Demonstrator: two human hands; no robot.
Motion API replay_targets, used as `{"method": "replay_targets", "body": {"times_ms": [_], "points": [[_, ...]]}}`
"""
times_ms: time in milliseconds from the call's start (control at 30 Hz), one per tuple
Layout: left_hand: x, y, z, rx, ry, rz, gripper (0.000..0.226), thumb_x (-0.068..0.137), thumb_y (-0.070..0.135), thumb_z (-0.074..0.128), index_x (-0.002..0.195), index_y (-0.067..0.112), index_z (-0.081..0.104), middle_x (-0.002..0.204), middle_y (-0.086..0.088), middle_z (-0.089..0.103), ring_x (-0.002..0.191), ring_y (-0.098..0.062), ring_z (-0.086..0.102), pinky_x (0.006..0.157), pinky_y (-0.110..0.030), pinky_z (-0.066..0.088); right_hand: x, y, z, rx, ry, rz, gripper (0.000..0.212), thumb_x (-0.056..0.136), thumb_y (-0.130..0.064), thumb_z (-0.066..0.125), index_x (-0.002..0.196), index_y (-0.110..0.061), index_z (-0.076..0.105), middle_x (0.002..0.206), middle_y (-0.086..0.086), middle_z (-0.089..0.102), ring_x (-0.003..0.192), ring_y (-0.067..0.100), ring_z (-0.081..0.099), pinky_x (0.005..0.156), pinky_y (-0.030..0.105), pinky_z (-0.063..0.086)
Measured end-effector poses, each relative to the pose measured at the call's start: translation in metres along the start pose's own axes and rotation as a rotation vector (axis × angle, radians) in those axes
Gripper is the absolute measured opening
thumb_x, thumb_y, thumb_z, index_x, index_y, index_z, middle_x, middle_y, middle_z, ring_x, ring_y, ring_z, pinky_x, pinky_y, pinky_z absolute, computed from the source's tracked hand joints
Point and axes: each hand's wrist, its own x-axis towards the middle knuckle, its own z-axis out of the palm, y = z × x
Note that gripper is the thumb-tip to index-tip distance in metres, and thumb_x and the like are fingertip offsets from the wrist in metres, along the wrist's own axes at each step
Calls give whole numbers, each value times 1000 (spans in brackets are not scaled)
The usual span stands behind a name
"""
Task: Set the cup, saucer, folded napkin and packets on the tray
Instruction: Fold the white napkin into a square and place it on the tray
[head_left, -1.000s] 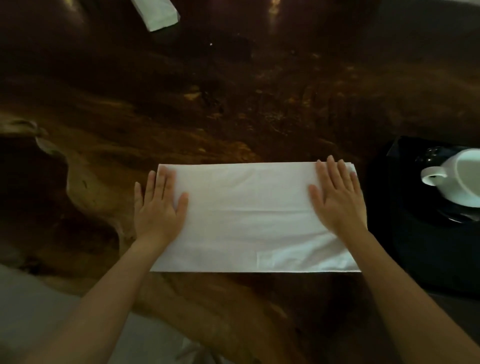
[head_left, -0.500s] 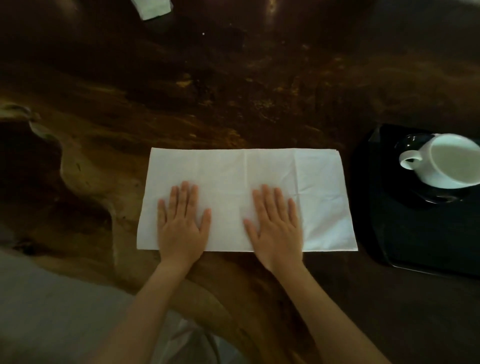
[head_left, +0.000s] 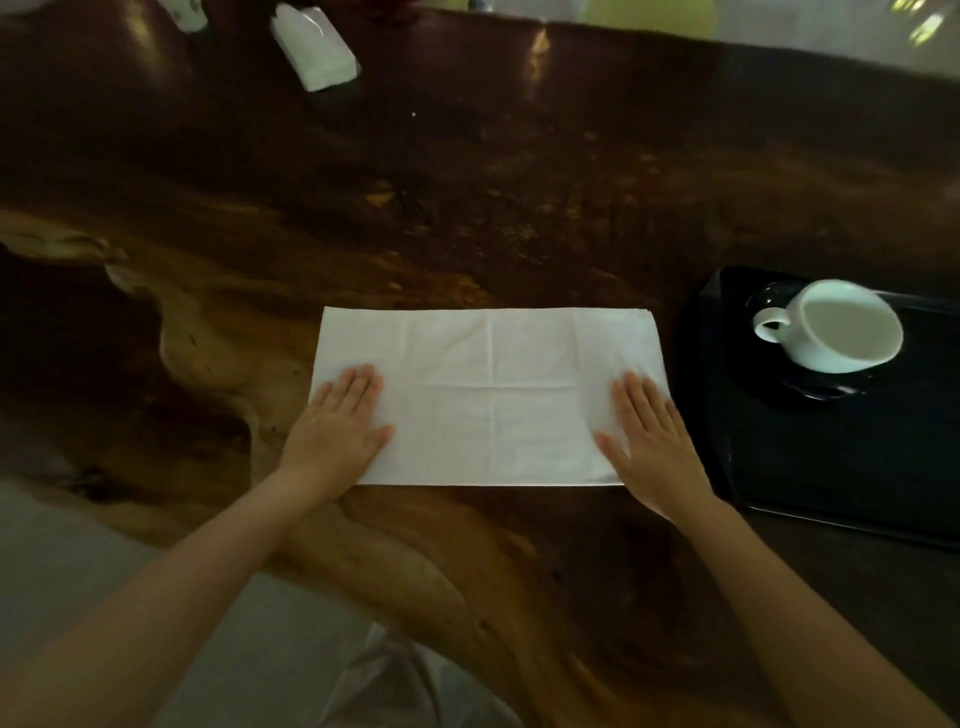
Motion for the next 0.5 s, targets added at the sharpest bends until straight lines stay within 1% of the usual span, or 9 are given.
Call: {"method": "replay_targets", "body": {"times_ms": [67,133,233,267,300,333,400,433,500], "points": [[-9,7,1,51,23,93,68,95,52,12,147,9,1,158,-8,0,145,-22,-2,117,-35,-3,-12,4,-8,-17,10,-85,71,94,-53,26,147,-19,-6,153,-1,-16,143,17,-16,116,34,-7],[-27,7,4,80,37,231,69,93,53,6,145,8,15,155,-11,19,143,-24,14,120,-35,-2,-31,6,-13,-85,32,-210,68,94,-46,40,148,-18,9,153,0,-3,145,19,-2,115,34,0],[-48,-7,5,102,72,273,70,96,48,5,133,6,46,137,-13,52,127,-26,48,114,-36,25,-45,10,-14,-194,-45,-254,71,93,-36,48,146,-17,5,151,1,-4,144,19,2,113,32,7],[-51,-12,5,120,68,275,63,97,43,11,129,5,51,131,-13,57,123,-27,53,106,-39,34,-46,9,-14,-229,-47,-241,72,91,-28,53,145,-14,8,151,3,0,144,20,7,113,32,15],[-52,-15,5,149,117,313,50,98,35,25,125,4,53,127,-14,61,118,-28,57,99,-41,38,-44,7,-14,-256,-31,-234,72,84,-19,63,142,-10,21,151,8,15,141,23,22,109,34,30],[-51,-16,3,202,170,359,39,91,27,48,122,4,56,122,-14,64,114,-27,61,94,-41,42,-41,6,-14,-271,-3,-233,73,71,-10,76,135,-6,40,144,14,39,131,27,43,97,36,46],[-48,-16,-4,228,167,355,57,59,14,84,112,6,66,113,-11,69,103,-24,67,85,-36,50,-34,4,-14,-305,61,-232,67,47,-1,88,110,-2,67,113,17,69,100,30,68,67,34,59],[-46,-16,-7,203,140,326,62,48,12,89,107,7,70,108,-10,72,97,-22,70,80,-34,54,-33,1,-17,-309,76,-237,60,43,1,88,101,-2,70,101,16,73,88,30,72,58,29,58],[-41,-15,-16,153,152,285,48,51,10,88,97,10,73,96,-7,75,83,-20,73,67,-31,59,-30,-6,-30,-274,135,-244,38,52,-1,85,87,-5,69,81,10,72,65,24,70,45,22,49]]}}
